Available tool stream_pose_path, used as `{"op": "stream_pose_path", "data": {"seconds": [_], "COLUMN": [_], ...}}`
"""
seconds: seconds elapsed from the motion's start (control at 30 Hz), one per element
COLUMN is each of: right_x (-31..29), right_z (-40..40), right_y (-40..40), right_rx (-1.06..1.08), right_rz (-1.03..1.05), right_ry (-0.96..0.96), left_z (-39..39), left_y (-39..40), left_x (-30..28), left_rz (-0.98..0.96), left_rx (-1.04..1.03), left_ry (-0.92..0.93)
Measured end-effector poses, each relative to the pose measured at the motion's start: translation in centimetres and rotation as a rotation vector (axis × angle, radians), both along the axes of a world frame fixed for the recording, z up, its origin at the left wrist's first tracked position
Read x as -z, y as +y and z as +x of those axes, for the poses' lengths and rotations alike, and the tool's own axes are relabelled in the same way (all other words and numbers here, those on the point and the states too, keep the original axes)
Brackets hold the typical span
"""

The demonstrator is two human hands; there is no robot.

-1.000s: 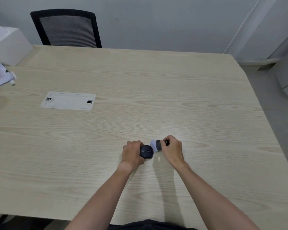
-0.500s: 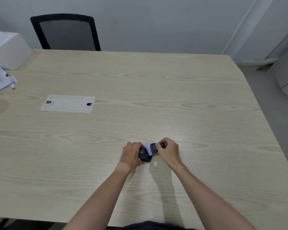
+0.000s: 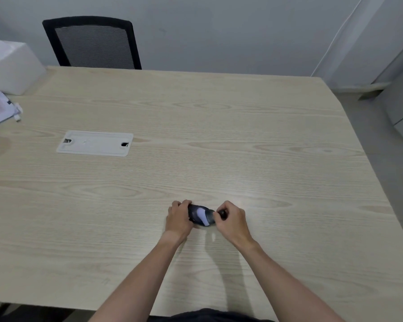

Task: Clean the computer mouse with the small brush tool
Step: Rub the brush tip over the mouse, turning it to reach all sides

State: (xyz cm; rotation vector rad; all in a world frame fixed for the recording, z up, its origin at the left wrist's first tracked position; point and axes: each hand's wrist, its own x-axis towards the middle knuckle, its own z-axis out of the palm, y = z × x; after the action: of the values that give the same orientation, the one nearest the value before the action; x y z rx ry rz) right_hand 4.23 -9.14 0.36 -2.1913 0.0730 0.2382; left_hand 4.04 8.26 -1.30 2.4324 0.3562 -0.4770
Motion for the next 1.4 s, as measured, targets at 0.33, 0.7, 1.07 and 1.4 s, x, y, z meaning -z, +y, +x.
{"op": "stream_pose_path", "data": {"seconds": [0.33,0.7,1.07,1.4], "right_x": [0.4,0.3,0.1,-0.7], "right_z": [-0.3,0.2,0.2,0.7], "right_y": [-0.6,-0.9,-1.1,0.2], "right_rx": [-0.006,0.099,0.129,0.109], "right_rz": [-0.080,-0.050,-0.055,-0.029], "right_ry": [-0.045,-0.017,-0.010,0.004], "left_z": [1.2,1.4,1.5,0.8], "left_y": [0.6,0.7,0.7,0.7], "left_x": [0.0,0.1,0.1,-0.7], "left_rz": [-0.015,-0.024,-0.023,-0.115], "left_rx": [0.026,0.033,0.030,-0.090], "left_ry": [-0.036,-0.024,-0.021,0.017]}}
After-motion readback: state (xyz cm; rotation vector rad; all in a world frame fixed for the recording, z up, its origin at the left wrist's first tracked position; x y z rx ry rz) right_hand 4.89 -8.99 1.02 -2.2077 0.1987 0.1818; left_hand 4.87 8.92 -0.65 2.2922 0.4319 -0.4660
